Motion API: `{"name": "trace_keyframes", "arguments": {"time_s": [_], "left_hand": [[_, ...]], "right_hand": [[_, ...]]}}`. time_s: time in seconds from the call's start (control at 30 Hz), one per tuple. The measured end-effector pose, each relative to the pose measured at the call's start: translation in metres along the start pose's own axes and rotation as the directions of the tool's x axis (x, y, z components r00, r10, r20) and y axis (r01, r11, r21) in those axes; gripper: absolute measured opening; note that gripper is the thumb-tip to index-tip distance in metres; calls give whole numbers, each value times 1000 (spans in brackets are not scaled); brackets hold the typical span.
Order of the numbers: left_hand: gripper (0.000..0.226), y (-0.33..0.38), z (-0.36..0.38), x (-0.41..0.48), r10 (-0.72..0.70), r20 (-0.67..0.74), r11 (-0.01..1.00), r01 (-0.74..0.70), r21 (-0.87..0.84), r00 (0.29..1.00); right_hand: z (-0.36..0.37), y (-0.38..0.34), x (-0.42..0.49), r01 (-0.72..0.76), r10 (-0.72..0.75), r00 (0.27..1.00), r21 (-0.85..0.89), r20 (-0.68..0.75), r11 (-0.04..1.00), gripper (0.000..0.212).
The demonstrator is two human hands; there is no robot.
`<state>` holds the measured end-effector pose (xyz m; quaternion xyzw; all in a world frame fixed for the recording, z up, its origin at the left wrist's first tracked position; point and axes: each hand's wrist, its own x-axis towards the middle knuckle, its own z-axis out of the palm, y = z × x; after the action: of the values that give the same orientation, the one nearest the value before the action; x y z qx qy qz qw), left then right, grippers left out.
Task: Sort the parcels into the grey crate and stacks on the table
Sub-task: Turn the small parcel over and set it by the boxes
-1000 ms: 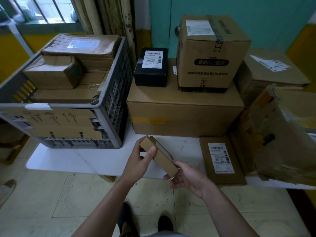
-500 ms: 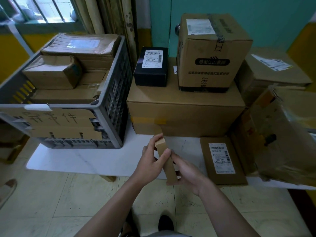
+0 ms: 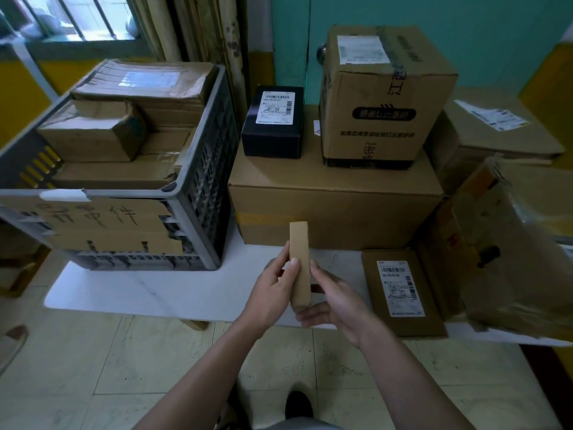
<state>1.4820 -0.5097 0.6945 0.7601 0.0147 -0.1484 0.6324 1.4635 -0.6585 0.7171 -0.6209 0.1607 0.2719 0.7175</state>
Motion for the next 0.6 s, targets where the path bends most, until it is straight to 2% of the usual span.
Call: {"name": "trace_keyframes", "arguments": {"time_s": [0.13, 0.3, 0.43, 0.6], "left_hand": [[54, -2, 0, 2, -32, 13, 999, 33, -30, 999], [87, 2, -5, -4, -10, 67, 999, 12, -33, 998], [84, 0, -9, -11, 20, 162, 1000, -18, -13, 987], [69, -3, -9, -15, 51, 121, 998, -56, 36, 991]], "right_hand": [[-2, -1, 2, 3, -3, 1000, 44, 9, 999, 48], [-1, 0, 3, -15, 16, 1000, 110, -5, 994, 42], [-4, 0, 1, 22, -20, 1000, 167, -13, 986, 36], [-3, 3, -1, 12, -16, 1000, 193, 17, 981, 35]]}}
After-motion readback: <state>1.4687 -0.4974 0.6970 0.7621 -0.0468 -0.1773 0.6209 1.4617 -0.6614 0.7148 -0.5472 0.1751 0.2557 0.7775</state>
